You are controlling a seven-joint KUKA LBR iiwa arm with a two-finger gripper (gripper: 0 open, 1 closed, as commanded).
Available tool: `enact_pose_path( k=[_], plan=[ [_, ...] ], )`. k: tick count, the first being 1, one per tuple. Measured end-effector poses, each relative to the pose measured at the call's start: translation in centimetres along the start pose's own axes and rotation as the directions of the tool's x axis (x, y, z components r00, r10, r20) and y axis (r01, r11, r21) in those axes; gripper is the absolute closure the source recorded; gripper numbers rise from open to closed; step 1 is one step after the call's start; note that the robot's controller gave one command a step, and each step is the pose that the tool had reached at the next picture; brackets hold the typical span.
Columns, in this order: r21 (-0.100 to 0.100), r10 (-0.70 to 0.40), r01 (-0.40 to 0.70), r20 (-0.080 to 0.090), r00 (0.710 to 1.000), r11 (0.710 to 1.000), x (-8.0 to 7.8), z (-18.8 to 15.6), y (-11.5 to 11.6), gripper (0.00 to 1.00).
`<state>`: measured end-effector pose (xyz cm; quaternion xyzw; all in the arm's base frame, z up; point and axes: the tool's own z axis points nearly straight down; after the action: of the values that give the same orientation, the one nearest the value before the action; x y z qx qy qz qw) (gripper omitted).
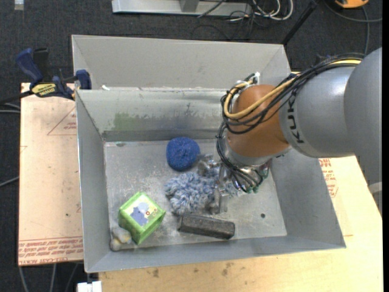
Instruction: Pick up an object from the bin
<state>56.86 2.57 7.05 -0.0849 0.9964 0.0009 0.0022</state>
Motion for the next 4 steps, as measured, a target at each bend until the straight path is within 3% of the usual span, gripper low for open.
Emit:
enact_pose_path(
  k=[1,2,4],
  plan=[
    [-0.002,0.075,-0.075,0.003,0.997,0.997,0.8,-0.1,1.0,0.0],
    [-0.002,0.001,-0.001,0.005,1.0,1.0,-0.2,-0.1,0.2,1.0],
    [-0.002,0.002,-0.002,0.003,1.0,1.0,-0.1,-0.4,0.2,1.0]
  ],
)
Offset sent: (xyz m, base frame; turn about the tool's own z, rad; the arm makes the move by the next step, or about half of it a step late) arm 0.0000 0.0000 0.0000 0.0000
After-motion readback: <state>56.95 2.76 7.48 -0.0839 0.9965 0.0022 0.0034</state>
